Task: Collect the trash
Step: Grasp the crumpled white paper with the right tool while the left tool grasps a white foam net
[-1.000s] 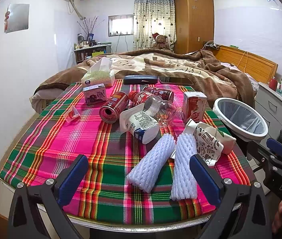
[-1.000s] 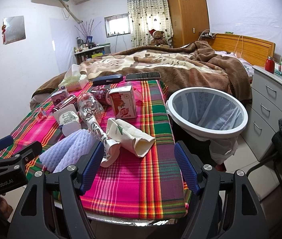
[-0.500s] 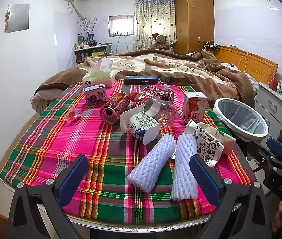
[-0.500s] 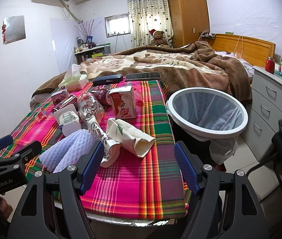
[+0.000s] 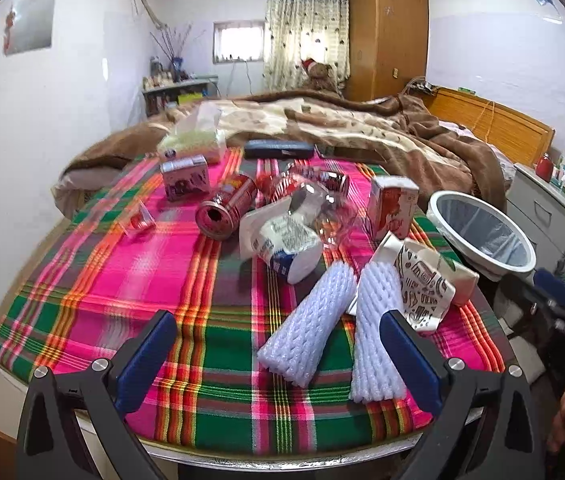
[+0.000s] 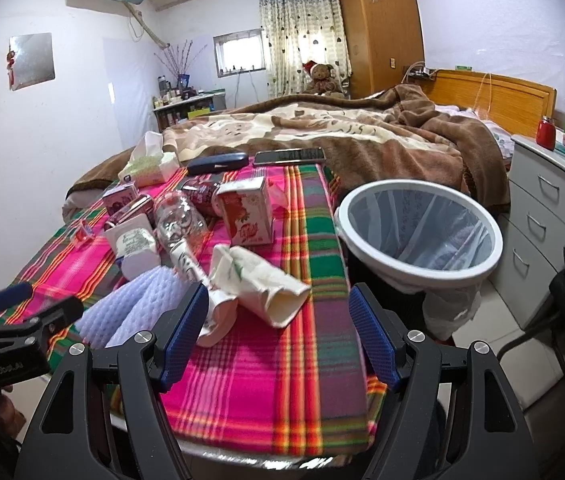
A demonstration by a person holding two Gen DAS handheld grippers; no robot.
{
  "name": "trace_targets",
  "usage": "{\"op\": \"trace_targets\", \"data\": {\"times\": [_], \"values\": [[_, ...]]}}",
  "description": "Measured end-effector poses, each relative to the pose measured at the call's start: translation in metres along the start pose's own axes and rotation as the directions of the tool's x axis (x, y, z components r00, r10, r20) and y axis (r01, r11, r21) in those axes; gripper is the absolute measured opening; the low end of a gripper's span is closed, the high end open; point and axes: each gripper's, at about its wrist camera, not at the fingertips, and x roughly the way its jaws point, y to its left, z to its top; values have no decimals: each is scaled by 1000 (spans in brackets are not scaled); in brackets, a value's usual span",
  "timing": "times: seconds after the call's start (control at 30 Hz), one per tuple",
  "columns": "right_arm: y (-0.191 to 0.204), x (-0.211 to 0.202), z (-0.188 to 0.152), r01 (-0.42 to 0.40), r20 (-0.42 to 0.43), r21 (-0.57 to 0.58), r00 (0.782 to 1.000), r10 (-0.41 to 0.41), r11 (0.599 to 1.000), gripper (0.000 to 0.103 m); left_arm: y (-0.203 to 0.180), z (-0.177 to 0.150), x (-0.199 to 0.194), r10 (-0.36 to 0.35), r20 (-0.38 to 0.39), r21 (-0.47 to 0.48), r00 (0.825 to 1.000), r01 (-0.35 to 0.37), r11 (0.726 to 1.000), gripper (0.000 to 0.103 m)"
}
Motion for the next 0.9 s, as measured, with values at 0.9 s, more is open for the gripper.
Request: {"op": "trace_targets", "data": {"times": [0.9], "values": [[-5, 63, 5, -203, -149, -61, 970, 193, 977, 44, 18, -7, 78, -152, -197, 22, 968, 159, 987, 84]]}}
